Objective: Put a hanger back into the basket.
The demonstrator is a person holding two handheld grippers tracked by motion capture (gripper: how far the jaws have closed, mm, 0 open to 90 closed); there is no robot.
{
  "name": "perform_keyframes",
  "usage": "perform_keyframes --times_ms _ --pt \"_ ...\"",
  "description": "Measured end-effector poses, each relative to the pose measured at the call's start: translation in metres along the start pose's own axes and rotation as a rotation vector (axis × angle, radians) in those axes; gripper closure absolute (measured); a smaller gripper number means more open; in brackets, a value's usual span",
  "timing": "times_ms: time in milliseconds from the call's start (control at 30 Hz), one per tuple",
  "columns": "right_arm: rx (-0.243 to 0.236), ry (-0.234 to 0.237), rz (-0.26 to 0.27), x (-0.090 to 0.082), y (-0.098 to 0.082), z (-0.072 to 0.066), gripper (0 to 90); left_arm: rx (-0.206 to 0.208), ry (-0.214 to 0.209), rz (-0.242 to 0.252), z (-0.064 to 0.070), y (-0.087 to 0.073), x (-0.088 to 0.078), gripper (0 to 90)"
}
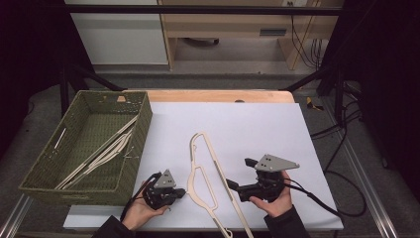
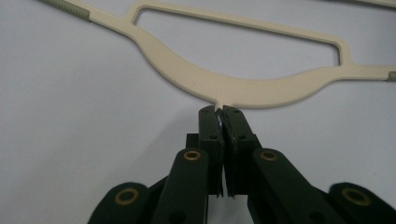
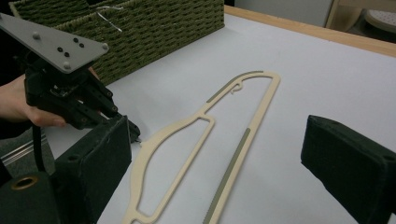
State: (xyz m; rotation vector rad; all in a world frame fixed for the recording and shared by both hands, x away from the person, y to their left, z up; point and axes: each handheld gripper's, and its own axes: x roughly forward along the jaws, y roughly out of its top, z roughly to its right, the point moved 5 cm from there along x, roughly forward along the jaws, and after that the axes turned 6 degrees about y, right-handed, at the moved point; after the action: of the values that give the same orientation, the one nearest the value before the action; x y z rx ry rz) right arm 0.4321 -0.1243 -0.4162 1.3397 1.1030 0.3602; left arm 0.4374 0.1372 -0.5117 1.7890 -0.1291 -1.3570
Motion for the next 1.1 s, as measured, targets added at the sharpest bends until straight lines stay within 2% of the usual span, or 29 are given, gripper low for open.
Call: perform_keyframes --times_ms 300,433,667,867,967,1100 --pt "-0.002 0.034 -0.037 0.017 -0.006 -0.009 9.1 0.05 0.003 -0.022 0.001 0.003 -0.001 88.6" --pt "0.004 0.042 -0.038 0.02 -0.006 -0.012 9.6 0.05 -0.015 -0.02 0.001 0.006 -0.007 88.7" --pt "0.003 0.077 -0.052 0.03 -0.01 -0.02 11.3 0.04 -0.019 -0.003 0.002 0.014 -0.017 88.8" --pt "-0.005 0.096 -0.083 0.043 -0.014 -0.03 12.8 0.048 -0.012 -0.018 0.003 0.018 -0.021 88.8" --pt "-0.005 0.126 -0.106 0.051 -0.018 -0.037 15.1 0.059 -0.01 -0.033 0.003 0.02 -0.021 88.8" --pt "-0.021 0.129 -0.146 0.06 -0.023 -0.043 16.8 0.066 -0.006 -0.043 0.004 0.023 -0.022 88.9"
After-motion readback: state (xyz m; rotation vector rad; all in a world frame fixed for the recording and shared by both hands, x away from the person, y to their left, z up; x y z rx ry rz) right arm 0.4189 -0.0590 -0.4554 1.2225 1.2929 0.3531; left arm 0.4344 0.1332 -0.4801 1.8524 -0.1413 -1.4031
